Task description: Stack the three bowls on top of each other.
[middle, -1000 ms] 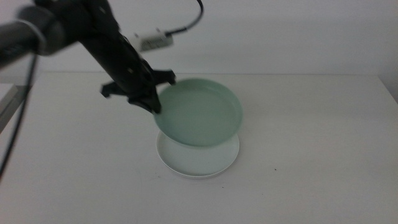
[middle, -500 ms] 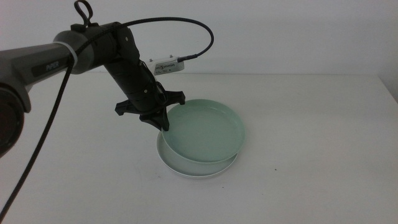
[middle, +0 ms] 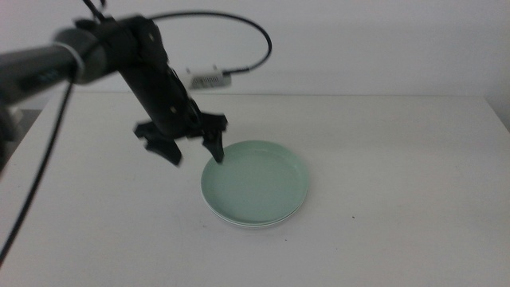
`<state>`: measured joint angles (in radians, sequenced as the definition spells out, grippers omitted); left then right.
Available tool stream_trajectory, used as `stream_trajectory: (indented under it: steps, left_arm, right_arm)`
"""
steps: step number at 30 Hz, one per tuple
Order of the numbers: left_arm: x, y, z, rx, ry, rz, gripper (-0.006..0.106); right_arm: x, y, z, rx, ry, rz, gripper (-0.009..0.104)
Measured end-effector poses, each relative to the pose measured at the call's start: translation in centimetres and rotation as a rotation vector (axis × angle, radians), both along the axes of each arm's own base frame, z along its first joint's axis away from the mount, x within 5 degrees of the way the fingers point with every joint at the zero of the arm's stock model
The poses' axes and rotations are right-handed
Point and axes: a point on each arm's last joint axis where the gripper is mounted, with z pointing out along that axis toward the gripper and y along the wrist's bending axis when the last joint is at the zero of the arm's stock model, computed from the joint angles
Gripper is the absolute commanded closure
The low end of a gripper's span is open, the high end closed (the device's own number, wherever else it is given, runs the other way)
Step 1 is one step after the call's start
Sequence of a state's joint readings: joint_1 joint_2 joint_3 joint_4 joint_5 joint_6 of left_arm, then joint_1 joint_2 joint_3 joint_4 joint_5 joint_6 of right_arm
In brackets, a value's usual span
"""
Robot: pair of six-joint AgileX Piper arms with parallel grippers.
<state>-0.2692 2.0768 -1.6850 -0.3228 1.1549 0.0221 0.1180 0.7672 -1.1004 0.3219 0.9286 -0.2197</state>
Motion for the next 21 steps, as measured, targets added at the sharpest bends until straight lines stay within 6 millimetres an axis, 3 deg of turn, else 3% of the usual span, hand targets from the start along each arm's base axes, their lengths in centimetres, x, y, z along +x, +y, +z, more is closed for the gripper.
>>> stream_trajectory:
  steps: [4,7,12,17,21]
  left_arm:
    - [-1.4,1.2,5.6,0.024,-0.142,0.011,0.007]
    - [-3.5,2.4,11.2,0.037,-0.326,0.029,0.007]
    - [-10.5,5.1,19.1,0.041,-0.67,0.051,0.007]
    - [-18.0,7.9,22.5,0.067,-0.906,0.097,0.007]
    - [-22.5,9.7,23.2,0.099,-1.01,0.133,0.007]
  right_arm:
    - [0.0,0.0,0.0,0.0,0.0,0.0,0.01]
    - [0.0,0.0,0.0,0.0,0.0,0.0,0.01]
    - [0.0,0.0,0.0,0.0,0.0,0.0,0.01]
    - [0.0,0.0,0.0,0.0,0.0,0.0,0.01]
    - [0.0,0.0,0.0,0.0,0.0,0.0,0.01]
